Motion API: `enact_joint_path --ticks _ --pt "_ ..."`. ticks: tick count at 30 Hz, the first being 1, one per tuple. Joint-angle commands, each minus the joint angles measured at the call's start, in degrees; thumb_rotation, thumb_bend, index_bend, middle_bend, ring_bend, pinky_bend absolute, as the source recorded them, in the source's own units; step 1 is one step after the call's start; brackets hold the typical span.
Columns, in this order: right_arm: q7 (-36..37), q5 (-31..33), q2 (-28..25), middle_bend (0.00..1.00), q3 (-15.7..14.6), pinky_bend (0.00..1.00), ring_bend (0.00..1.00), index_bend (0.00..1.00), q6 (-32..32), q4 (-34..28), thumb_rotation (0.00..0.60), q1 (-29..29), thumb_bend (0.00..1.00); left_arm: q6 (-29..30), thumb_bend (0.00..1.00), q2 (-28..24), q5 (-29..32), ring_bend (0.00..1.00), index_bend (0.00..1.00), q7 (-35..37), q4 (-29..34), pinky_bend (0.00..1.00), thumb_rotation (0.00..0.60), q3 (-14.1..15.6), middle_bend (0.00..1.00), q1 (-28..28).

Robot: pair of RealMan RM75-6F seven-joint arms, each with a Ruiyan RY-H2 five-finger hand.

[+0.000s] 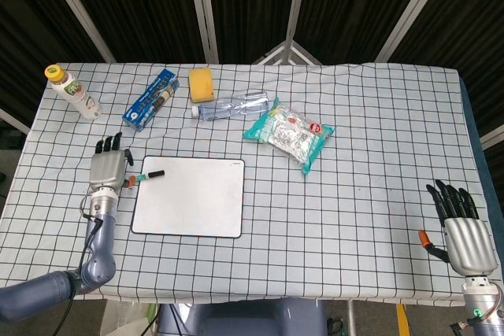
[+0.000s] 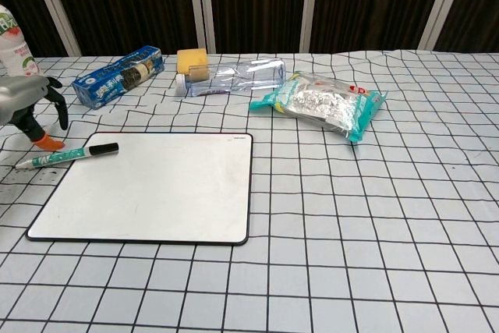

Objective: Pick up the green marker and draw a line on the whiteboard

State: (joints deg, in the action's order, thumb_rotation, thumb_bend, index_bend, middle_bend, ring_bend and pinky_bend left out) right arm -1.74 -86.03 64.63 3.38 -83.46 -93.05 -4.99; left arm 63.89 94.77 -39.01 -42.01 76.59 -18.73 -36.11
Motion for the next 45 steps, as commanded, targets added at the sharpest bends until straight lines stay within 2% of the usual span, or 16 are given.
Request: enact_joint_path --ticks 1,19,27,33,40,42,45 --pt "0.1 0.0 0.0 0.0 0.0 0.0 0.0 0.0 0.0 0.0 0.6 0.0 0.35 0.2 0.39 1.1 0.7 0.0 0.47 -0.9 -0.6 0.05 0.6 0.8 0.0 -0.6" --pt "1.1 0.3 -0.3 0.0 -0.1 0.0 0.0 0.0 0.5 -0.5 0.6 -0.1 0.35 0.4 0.44 4.9 3.0 0.0 0.47 -1.5 -4.9 0.05 0.6 1.9 0.0 -2.1" --pt "1.5 0.4 -0.4 0.0 -0.1 0.0 0.0 0.0 0.4 -0.6 0.6 0.0 0.35 0.9 0.59 5.5 2.0 0.0 0.62 0.5 -4.8 0.05 0.6 1.9 0.06 -2.1" --pt "2.0 1.0 -0.5 0.0 0.1 0.0 0.0 0.0 0.7 -0.9 0.6 0.0 0.35 2.6 0.61 3.6 -3.1 0.0 0.67 5.9 -0.2 0.06 0.6 1.7 0.09 -0.9" --pt "2.5 1.3 -0.6 0.0 0.1 0.0 0.0 0.0 1.0 -1.3 0.6 -0.1 0.35 4.6 0.61 -0.7 -10.9 0.01 0.7 12.4 9.2 0.08 0.6 2.0 0.12 0.8" --pt "2.5 1.3 -0.6 0.0 0.2 0.0 0.0 0.0 1.0 -1.3 0.6 -0.1 0.35 3.4 0.61 -1.5 -14.4 0.01 0.69 17.5 11.7 0.08 0.6 2.0 0.12 1.1" --pt "2.7 0.8 -0.4 0.0 0.3 0.0 0.0 0.0 0.5 -1.0 0.6 -0.2 0.35 0.5 0.6 -1.4 -21.4 0.01 0.69 30.2 13.1 0.08 0.6 2.3 0.12 1.8"
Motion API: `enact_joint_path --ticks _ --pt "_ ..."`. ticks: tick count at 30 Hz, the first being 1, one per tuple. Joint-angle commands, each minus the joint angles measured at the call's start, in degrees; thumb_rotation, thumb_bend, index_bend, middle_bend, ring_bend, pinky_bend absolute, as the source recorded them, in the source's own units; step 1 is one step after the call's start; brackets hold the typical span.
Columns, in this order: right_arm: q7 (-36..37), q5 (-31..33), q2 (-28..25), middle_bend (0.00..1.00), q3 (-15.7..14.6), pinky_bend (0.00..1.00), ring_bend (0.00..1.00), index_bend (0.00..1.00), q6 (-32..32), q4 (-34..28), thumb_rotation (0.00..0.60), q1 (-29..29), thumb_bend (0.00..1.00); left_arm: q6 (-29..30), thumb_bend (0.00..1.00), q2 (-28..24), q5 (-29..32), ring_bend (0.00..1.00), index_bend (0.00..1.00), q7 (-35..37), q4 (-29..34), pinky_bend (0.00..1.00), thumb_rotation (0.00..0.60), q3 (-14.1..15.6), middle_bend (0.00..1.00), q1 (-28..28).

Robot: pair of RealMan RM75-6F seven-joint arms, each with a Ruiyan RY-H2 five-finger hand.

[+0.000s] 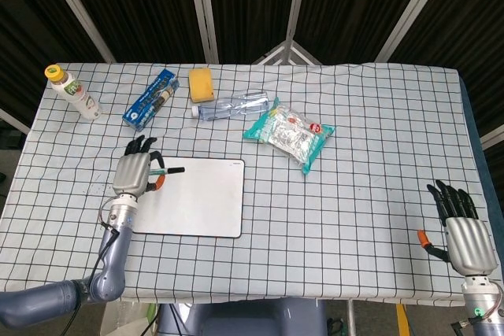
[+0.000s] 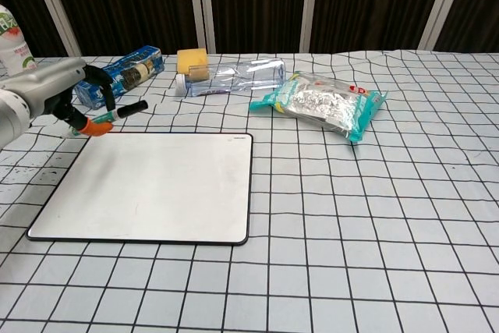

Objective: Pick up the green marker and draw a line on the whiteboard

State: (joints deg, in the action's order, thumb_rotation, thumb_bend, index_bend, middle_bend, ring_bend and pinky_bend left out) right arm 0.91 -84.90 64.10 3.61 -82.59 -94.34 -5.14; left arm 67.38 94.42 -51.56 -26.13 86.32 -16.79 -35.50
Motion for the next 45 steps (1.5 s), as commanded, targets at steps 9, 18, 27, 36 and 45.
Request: enact_joint_path --ticks 9,18,27,36,45 --pt "0.1 -0.4 0.3 0.0 0.2 0.0 0.0 0.0 -0.7 1.0 0.6 0.0 0.35 -5.9 0.59 5.3 -21.3 0.01 0.7 39.4 -6.0 0.08 0.6 3.1 0.14 0.7" --pt "0.6 -0.2 0.3 0.0 0.4 0.0 0.0 0.0 -0.8 1.2 0.6 0.0 0.35 -6.3 0.58 10.3 -24.5 0.02 0.7 47.4 -12.1 0.09 0.6 4.5 0.15 -0.1" --pt "0.7 -0.4 0.5 0.0 0.5 0.0 0.0 0.0 -1.0 1.3 0.6 0.0 0.35 -6.3 0.58 11.5 -25.6 0.02 0.71 49.5 -14.3 0.09 0.6 5.2 0.16 -0.2" --pt "0.7 -0.4 0.5 0.0 0.5 0.0 0.0 0.0 -1.0 1.4 0.6 0.0 0.35 -6.9 0.58 11.9 -25.8 0.02 0.71 49.3 -15.6 0.09 0.6 5.4 0.16 -0.6" --pt "0.5 -0.3 0.5 0.0 0.4 0.0 0.0 0.0 -0.9 1.3 0.6 0.0 0.35 -7.8 0.58 11.6 -25.9 0.02 0.71 49.8 -19.1 0.09 0.6 4.8 0.16 -1.4"
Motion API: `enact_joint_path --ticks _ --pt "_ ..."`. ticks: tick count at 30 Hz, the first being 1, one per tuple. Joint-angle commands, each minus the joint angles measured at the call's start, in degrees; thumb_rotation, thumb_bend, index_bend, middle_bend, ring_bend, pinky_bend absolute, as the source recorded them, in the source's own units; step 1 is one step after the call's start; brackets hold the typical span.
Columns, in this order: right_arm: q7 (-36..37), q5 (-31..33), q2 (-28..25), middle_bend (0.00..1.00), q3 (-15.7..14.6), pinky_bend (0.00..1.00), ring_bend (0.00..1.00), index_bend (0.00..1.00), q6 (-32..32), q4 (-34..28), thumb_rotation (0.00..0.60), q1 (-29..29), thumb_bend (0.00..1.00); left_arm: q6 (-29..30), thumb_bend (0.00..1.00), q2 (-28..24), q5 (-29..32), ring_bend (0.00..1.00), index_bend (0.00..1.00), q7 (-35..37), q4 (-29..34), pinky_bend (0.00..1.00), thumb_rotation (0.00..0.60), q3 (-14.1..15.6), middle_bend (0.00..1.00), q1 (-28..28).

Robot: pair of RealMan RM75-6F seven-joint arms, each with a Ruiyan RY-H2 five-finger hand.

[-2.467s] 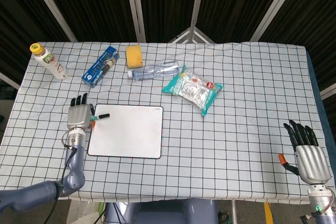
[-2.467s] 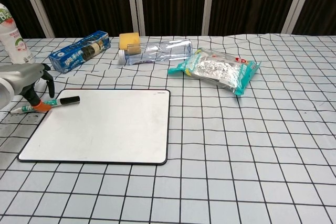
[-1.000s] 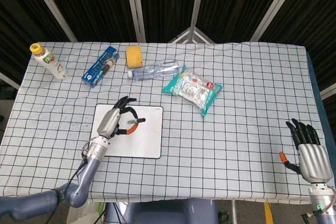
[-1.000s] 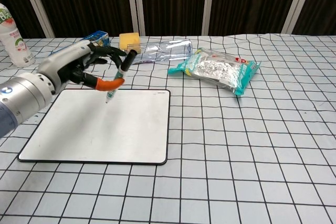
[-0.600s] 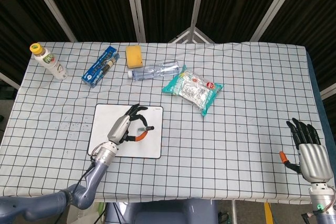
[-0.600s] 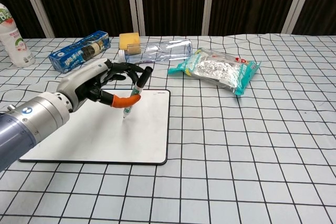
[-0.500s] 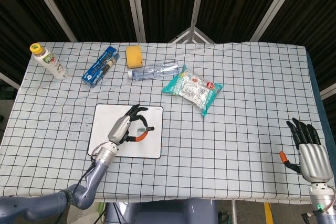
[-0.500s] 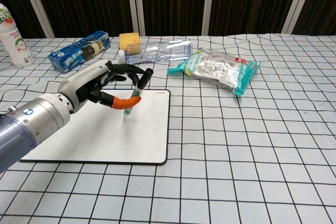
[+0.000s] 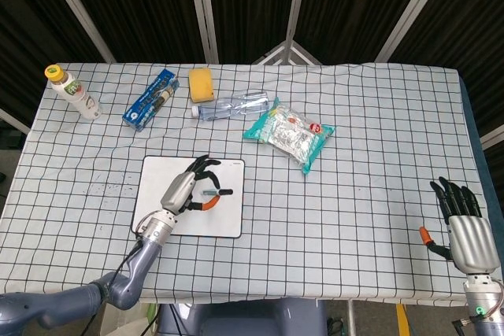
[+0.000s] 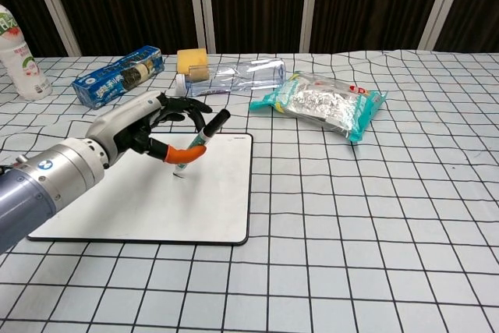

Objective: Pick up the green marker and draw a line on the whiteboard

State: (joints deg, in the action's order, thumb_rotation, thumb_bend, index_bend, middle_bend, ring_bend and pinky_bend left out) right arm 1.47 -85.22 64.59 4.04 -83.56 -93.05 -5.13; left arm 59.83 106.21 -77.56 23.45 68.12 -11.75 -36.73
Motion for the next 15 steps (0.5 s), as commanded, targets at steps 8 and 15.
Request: enact_joint_path --ticks 8,15 --pt "-0.3 -0.1 0.2 0.0 -0.1 0.0 0.0 0.0 -0.3 -0.2 0.6 0.1 0.35 0.4 0.58 -1.3 0.5 0.02 0.71 1.1 -4.9 0.09 0.6 -0.8 0.16 0.3" --pt "-0.6 -0.6 0.3 0.0 -0.3 0.0 0.0 0.0 -0.7 -0.1 0.6 0.3 0.35 3.5 0.58 -4.5 0.3 0.02 0.71 2.6 -3.6 0.09 0.6 -3.4 0.16 0.7"
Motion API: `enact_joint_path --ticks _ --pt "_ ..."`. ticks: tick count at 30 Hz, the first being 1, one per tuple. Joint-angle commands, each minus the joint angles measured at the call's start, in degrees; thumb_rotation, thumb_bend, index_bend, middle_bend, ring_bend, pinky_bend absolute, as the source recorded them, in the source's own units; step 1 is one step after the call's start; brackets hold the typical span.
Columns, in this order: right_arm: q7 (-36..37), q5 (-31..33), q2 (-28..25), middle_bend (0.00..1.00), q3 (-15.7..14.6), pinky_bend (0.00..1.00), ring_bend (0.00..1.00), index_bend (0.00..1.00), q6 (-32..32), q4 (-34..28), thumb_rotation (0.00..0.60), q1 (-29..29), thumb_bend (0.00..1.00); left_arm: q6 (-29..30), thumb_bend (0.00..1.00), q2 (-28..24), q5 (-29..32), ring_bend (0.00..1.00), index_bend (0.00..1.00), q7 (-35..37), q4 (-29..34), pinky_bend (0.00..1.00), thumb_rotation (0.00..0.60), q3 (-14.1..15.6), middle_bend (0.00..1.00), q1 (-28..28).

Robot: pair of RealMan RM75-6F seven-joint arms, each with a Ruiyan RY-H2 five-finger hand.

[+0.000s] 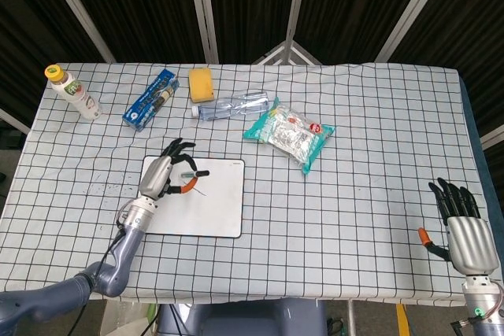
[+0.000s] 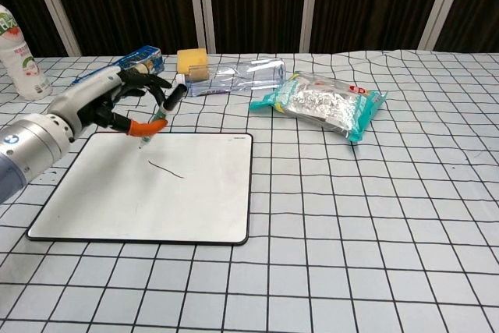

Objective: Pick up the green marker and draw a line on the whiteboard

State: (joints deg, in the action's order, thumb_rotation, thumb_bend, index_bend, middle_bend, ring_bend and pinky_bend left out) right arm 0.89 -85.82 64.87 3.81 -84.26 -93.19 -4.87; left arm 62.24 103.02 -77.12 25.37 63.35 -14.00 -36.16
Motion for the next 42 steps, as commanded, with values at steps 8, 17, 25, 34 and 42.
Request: enact_joint_path --ticks 8,17,25,34,42 --pt "-0.5 0.1 0.3 0.0 0.1 0.0 0.0 0.0 0.0 0.0 0.6 0.0 0.35 0.5 0.58 -4.7 1.6 0.02 0.71 0.6 10.1 0.09 0.6 -2.1 0.16 0.7" --pt "-0.4 0.5 0.2 0.0 0.3 0.0 0.0 0.0 0.1 0.1 0.6 -0.1 0.35 -1.9 0.58 -2.4 4.3 0.02 0.71 -2.4 14.7 0.09 0.6 -0.2 0.16 0.8" --pt "-0.2 0.6 0.1 0.0 0.4 0.0 0.0 0.0 0.3 0.1 0.6 -0.2 0.35 -2.9 0.58 0.1 6.1 0.02 0.71 -7.3 16.1 0.09 0.6 0.8 0.16 0.3" --pt "-0.2 0.6 0.2 0.0 0.4 0.0 0.0 0.0 0.3 0.1 0.6 -0.2 0.35 -3.5 0.58 2.5 6.9 0.02 0.71 -9.3 15.4 0.09 0.6 0.7 0.16 -0.3" --pt "-0.1 0.6 0.1 0.0 0.4 0.0 0.0 0.0 0.3 0.1 0.6 -0.2 0.35 -3.6 0.58 3.8 7.0 0.02 0.71 -10.0 14.5 0.09 0.6 0.7 0.16 -0.5"
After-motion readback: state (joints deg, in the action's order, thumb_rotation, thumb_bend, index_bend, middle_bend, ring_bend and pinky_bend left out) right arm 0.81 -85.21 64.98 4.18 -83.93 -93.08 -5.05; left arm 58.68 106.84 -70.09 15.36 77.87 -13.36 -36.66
